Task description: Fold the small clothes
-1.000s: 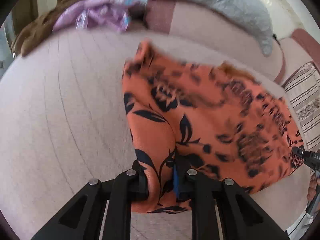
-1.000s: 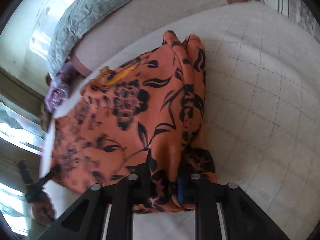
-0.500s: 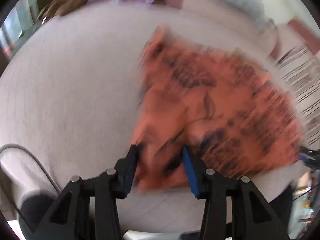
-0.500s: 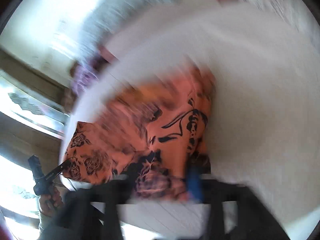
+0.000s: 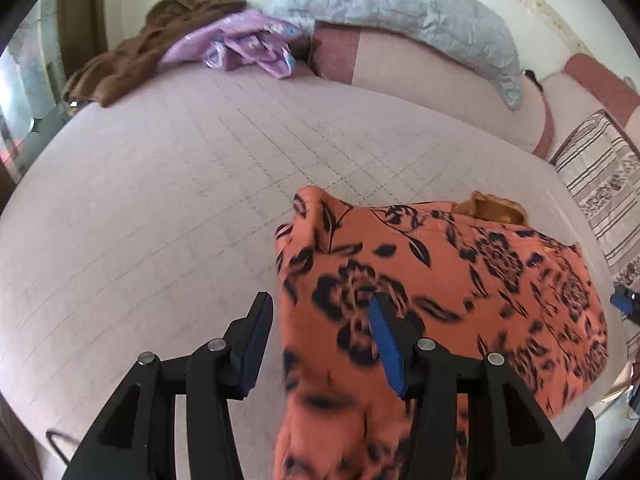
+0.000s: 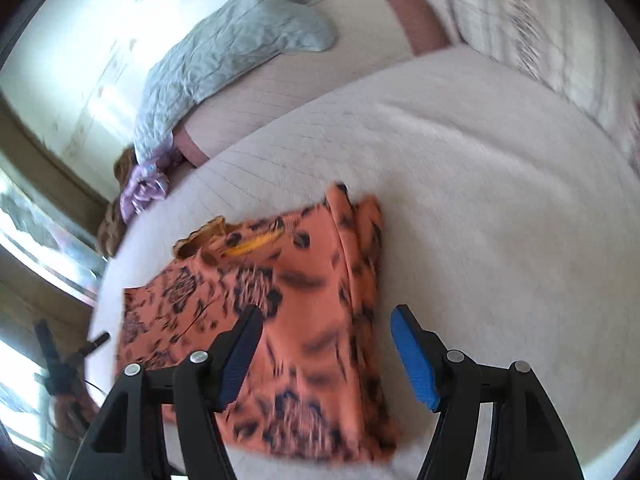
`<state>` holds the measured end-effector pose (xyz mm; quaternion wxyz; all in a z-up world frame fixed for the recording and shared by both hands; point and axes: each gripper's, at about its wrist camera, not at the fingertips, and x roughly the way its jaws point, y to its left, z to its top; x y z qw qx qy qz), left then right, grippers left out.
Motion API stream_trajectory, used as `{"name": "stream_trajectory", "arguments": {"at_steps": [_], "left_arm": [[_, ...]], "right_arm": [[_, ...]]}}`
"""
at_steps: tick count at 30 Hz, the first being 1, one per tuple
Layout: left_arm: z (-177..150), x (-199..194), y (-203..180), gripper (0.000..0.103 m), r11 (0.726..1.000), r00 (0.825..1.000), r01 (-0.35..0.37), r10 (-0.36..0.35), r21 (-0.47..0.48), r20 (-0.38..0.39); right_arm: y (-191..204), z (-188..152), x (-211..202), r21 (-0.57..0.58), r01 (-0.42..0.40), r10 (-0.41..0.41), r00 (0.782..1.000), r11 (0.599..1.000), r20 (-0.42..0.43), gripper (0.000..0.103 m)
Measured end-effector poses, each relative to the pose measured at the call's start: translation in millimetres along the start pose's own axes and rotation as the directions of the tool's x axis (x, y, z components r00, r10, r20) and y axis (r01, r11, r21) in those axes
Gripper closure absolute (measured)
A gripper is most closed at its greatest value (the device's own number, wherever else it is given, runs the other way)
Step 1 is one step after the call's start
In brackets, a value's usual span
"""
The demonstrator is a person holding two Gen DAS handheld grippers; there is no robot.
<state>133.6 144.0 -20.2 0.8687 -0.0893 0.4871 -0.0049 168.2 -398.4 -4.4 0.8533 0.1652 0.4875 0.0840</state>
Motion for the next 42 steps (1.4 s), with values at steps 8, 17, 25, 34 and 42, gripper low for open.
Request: {"name": "stream_trajectory", "arguments": {"at_steps": [8,17,25,34,42], "left_arm": [[11,35,-7,0.056,0.999,0.999,-0.047,0.047,0.021,-0.027],[14,42,-3,0.097,0.997,0.997,-0.077,0.077,0.021,-0.012],[18,1,0,0.091,0.997,0.996,-0.083,0.083,-0.006,0.025],[-37,-78,-19,0.042,0.999,0.995,-0.014,0.01,0.035,0.097],[-79,-45,6,0.037,0.995,0.994,-0.081,0.076,-0.06,-0.072]], "right_arm": [[14,38,66,-0.187,0.134,-0.144,0.989,0.973,-0.038,0.034],[13,42,73,-0.251,0.315,-0.327,0.945,0.915,-0.004,0.097],[-37,41,61,0.026,0.238,-0.237,0.971,0.971,-0.011,0.053],[15,-1,-2,0.02,-0.235,0.235,0.971,0.972,-0.036,0.03],[-70,-49,9,0.335,-0.091,0.097,0.995,0.938,-0.001,0.039]]}}
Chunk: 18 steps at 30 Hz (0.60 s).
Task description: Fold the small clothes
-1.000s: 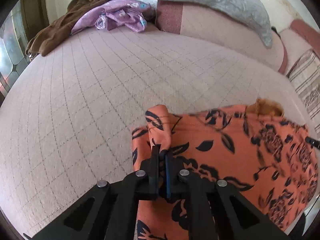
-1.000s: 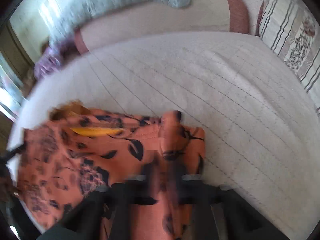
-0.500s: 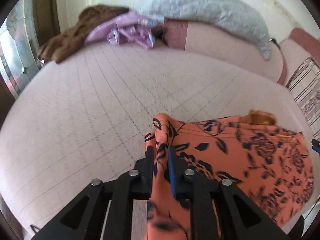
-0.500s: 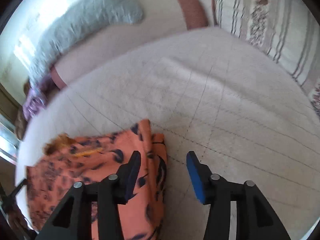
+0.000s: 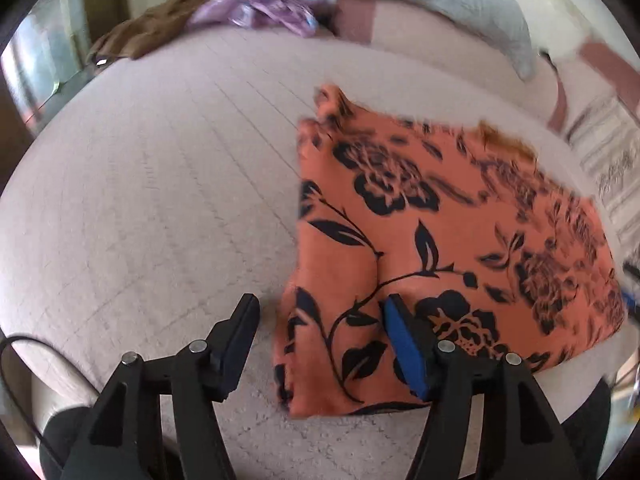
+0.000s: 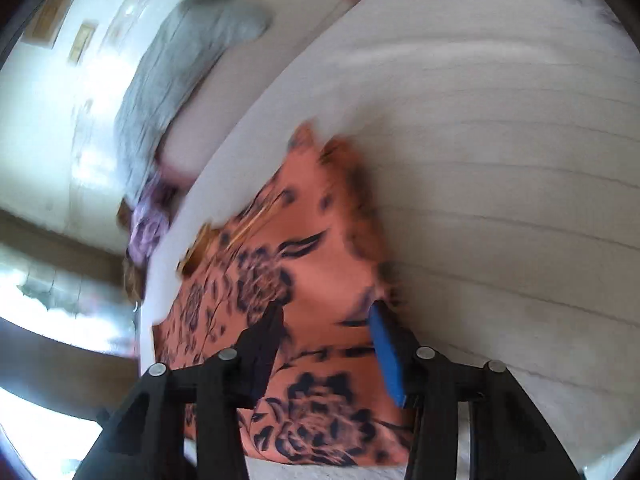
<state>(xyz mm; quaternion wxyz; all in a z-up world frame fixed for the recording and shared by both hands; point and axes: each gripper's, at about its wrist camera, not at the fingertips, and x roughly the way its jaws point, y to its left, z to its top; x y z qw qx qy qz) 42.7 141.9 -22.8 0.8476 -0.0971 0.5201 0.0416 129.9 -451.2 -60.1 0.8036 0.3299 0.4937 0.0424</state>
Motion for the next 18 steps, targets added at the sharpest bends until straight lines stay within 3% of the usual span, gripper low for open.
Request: {"name": "stream_trajectory", "arguments": {"at_steps": [2,4,8,12,14,15,17,18], "left_arm": [[1,-17,-4,0.038,0.999,0.999,-0.025,0.024,0.02,0.049],[2,-31,-11,0.038,0.999,0.995,-0.025,0.02,0.043,0.099],[4,-42,-32,0.037,0.996,0.991,0.046,-0.056,0.08,0.124],[0,-21,-47,0.037,0.993,0.995,0.054,-0.062,0.105,0.074],[-5,-7,-50,0.037,0.993,0.997,0.061,-0.065,0.106,0.031],[-6,0,-51,0.037,0.993,0.999,0.05,-0.051,0.108,0.01],[-8,5,-52,0.037,0.992,0.999,0.043,-0.044,0.121,0.008],[-8,4,-52,0.037,0.99,0.999,0.045,-0.046,0.13,0.01]], "right_arm": [[6,-6,-21,-0.046,0.035,-0.033,0.999,0.998,0.041,0.032],[14,-12,-32,-0.077,-0.003,0.006,0.999,0.997,0.042,0.032],[40,-15,-42,-0.136,-0.058,0.063,0.997,0.989,0.039,0.032],[93,-4,-1,-0.209,-0.178,0.159,0.982,0.962,-0.104,0.025],[117,-3,33,-0.235,-0.241,0.191,0.957,0.942,-0.218,0.025],[127,0,61,-0.224,-0.274,0.205,0.935,0.935,-0.29,0.025],[135,6,103,-0.187,-0.28,0.194,0.905,0.942,-0.38,0.025],[134,13,117,-0.191,-0.241,0.157,0.915,0.952,-0.373,0.025]]}}
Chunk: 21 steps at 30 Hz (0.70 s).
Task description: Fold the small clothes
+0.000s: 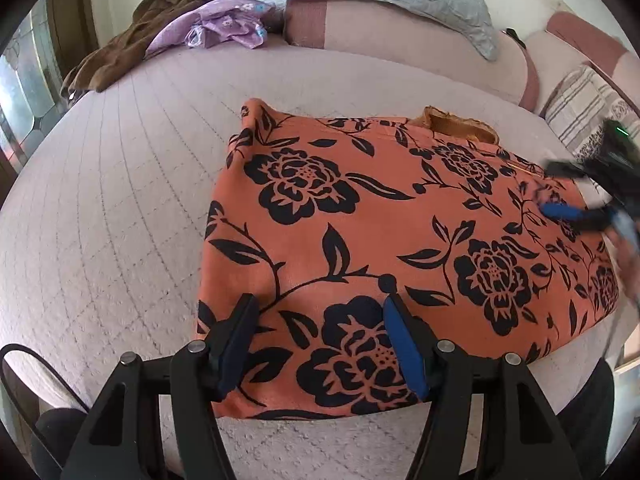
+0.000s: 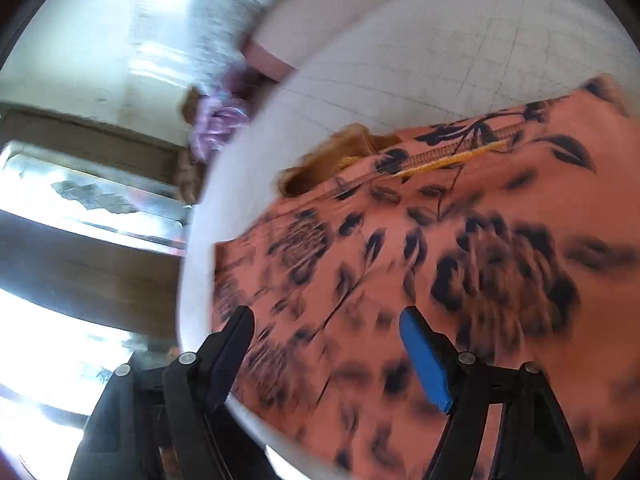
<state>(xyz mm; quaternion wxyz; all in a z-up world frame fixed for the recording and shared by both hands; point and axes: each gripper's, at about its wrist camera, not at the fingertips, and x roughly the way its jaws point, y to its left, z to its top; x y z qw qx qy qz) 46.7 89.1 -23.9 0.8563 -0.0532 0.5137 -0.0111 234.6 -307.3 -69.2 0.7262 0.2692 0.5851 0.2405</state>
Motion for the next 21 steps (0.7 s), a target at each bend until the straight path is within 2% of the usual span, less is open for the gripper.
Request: {"name": "stream_trajectory", "arguments": {"at_steps": [1,2,3,6,7,9,10,11,13,15,18,21], "left_arm": [[1,0,0,0.037,1.0,1.0,0.003,-0.003,0.004,0.0],[1,0,0,0.037,1.0,1.0,0.008,-0.008,0.005,0.0],[1,1,2,0.037,1.0,1.0,0.015,-0.015,0.002,0.0],[0,6,5,0.034,1.0,1.0,0.023,-0.023,0.003,0.006],[0,7,4,0.031,1.0,1.0,0.023,-0.023,0.01,0.008],[-2,8,1,0.029,1.0,1.0,0.012,-0.013,0.024,0.012],[-3,8,-1,0.029,1.0,1.0,0.008,-0.008,0.026,0.014],[-2,7,-2,0.029,1.0,1.0,0.006,-0.006,0.023,0.012],[-1,3,-1,0.029,1.0,1.0,0.013,-0.013,0.007,0.015],[2,-7,0,0.029,1.0,0.999,0.024,-0.023,-0.019,0.035],[4,-21,-1,0.029,0.998,0.997,0.05,-0.047,-0.047,0.065],[6,-35,-10,0.029,0.994,0.992,0.093,-0.087,-0.064,0.088]], "right_arm": [[-9,16,8,0.016,0.033,-0.033,0.999,0.999,0.0,0.025],[-19,29,9,0.037,0.015,-0.016,1.0,0.999,0.02,0.027],[-33,44,1,0.084,-0.001,-0.006,0.997,0.996,0.076,0.027],[-79,68,-42,0.268,0.007,-0.082,0.96,0.963,0.269,0.026],[-93,67,-56,0.318,0.024,-0.127,0.943,0.948,0.308,0.026],[-108,58,-78,0.341,0.023,-0.148,0.927,0.94,0.344,0.026],[-108,47,-91,0.332,0.025,-0.151,0.92,0.943,0.362,0.026],[-104,37,-100,0.313,0.051,-0.17,0.914,0.948,0.367,0.026],[-89,5,-124,0.257,0.126,-0.224,0.891,0.958,0.396,0.026],[-80,-31,-148,0.232,0.114,-0.207,0.877,0.966,0.433,0.025],[-67,-93,-166,0.222,0.066,-0.164,0.871,0.973,0.462,0.022],[-64,-149,-156,0.263,0.01,-0.13,0.888,0.965,0.441,0.021]]}}
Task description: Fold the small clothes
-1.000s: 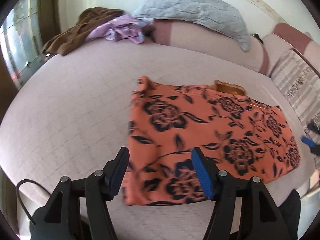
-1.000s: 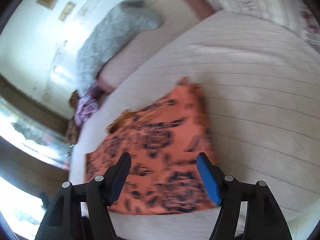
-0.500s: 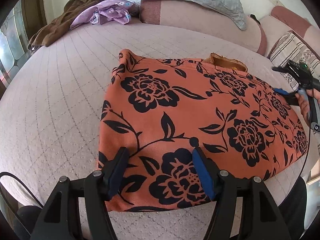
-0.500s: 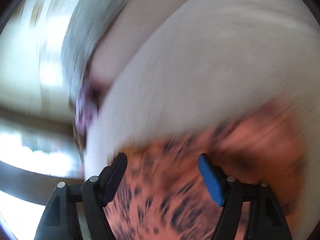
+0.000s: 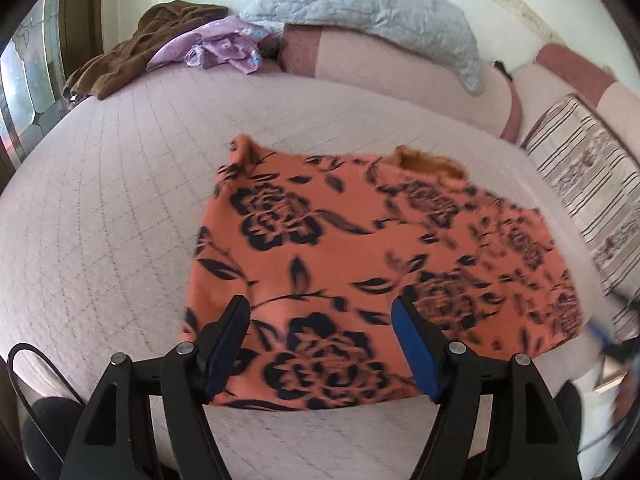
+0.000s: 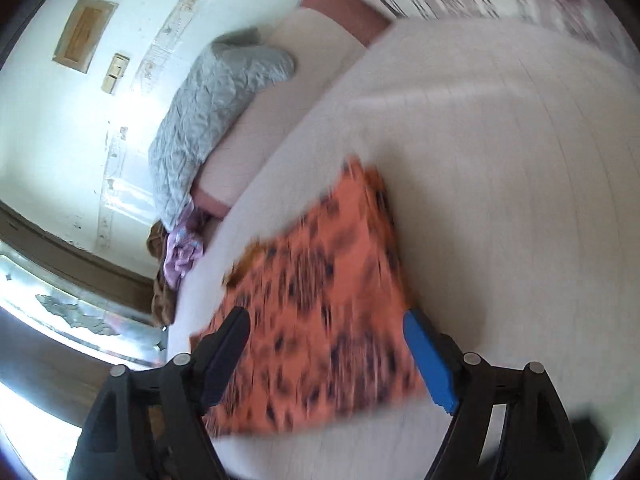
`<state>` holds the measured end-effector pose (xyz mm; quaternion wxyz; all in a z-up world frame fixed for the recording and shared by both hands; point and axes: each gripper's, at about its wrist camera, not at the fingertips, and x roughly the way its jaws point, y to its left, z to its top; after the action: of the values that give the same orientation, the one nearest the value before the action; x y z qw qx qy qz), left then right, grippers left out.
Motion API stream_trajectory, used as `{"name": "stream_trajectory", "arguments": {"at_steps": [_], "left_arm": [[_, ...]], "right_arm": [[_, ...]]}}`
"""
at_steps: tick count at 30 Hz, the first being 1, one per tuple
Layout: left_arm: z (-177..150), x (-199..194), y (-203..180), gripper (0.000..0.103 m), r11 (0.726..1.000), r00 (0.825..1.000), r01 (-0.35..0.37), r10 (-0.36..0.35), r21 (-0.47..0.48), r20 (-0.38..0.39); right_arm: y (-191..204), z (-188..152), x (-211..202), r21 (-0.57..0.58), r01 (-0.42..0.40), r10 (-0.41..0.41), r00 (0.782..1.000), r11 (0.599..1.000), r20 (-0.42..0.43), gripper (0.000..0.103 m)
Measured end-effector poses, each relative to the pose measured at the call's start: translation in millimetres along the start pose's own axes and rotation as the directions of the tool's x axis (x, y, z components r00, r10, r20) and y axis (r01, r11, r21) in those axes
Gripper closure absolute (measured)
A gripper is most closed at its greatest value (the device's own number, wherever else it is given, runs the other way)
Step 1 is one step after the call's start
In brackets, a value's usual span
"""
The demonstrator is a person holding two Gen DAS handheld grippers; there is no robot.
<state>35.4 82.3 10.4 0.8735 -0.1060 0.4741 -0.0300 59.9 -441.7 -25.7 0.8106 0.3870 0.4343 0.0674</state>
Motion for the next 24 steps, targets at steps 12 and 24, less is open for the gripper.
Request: {"name": "stream_trajectory", "arguments": {"at_steps": [12,24], "left_arm": [[-6,-6,-52,0.029,0.996,0.996,0.085,-0.085,0.03,-0.016],[-9,19,-79,0.029,0.995,0.996,0.031,-0.023,0.096,-0.082]], "right_arm": [[-40,-31,55,0.31,-0.111,0.101,0.994,0.944,0.046,0.037],[-38,-28,52,0.077,0.104,-0.102,0.994,0.992,-0.03,0.086]]}}
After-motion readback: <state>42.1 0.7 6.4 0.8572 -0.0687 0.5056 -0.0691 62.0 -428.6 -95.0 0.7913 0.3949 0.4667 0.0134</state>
